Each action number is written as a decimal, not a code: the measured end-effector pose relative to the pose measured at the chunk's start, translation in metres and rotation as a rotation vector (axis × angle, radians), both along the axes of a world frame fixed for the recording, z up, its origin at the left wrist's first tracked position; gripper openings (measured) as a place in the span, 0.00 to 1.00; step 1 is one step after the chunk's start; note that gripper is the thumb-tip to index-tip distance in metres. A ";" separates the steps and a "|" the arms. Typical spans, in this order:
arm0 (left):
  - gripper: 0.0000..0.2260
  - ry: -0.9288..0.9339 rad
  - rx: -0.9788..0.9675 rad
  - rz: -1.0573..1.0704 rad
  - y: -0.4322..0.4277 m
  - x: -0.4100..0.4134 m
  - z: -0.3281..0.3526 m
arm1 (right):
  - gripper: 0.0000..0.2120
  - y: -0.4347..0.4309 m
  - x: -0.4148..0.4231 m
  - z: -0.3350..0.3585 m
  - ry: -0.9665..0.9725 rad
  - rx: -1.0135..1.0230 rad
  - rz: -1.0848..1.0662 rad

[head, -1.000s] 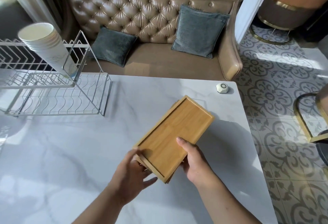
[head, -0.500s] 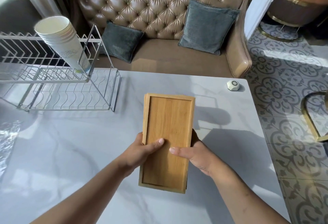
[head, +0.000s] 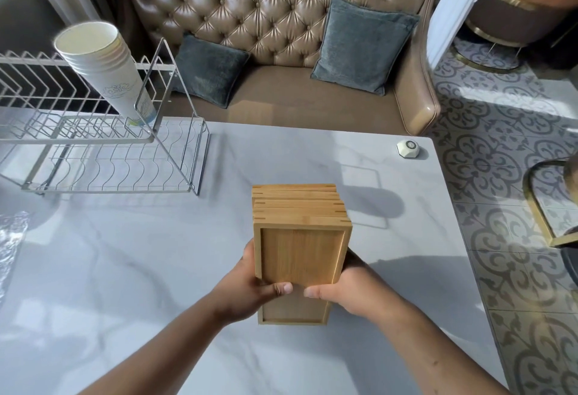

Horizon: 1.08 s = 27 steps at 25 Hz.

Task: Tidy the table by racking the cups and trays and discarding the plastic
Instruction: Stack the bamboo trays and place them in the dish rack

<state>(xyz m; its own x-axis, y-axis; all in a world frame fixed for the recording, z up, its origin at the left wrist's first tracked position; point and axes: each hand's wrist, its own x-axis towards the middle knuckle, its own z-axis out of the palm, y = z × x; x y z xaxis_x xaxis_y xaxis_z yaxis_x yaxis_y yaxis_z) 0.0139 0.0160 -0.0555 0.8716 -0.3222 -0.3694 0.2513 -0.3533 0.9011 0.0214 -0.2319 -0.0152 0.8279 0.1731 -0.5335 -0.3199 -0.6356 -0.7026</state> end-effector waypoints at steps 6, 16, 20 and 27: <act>0.38 -0.025 0.195 -0.055 -0.002 -0.003 -0.013 | 0.34 -0.006 -0.012 -0.012 -0.124 -0.064 -0.097; 0.36 -0.035 0.230 -0.024 -0.009 0.000 -0.005 | 0.39 -0.013 -0.020 -0.014 -0.197 -0.054 -0.099; 0.38 -0.018 0.184 -0.018 -0.010 -0.007 0.002 | 0.46 -0.021 -0.021 -0.012 -0.172 0.069 -0.042; 0.36 -0.172 0.228 -0.120 -0.015 -0.026 0.022 | 0.46 -0.030 -0.037 -0.003 -0.228 0.033 0.015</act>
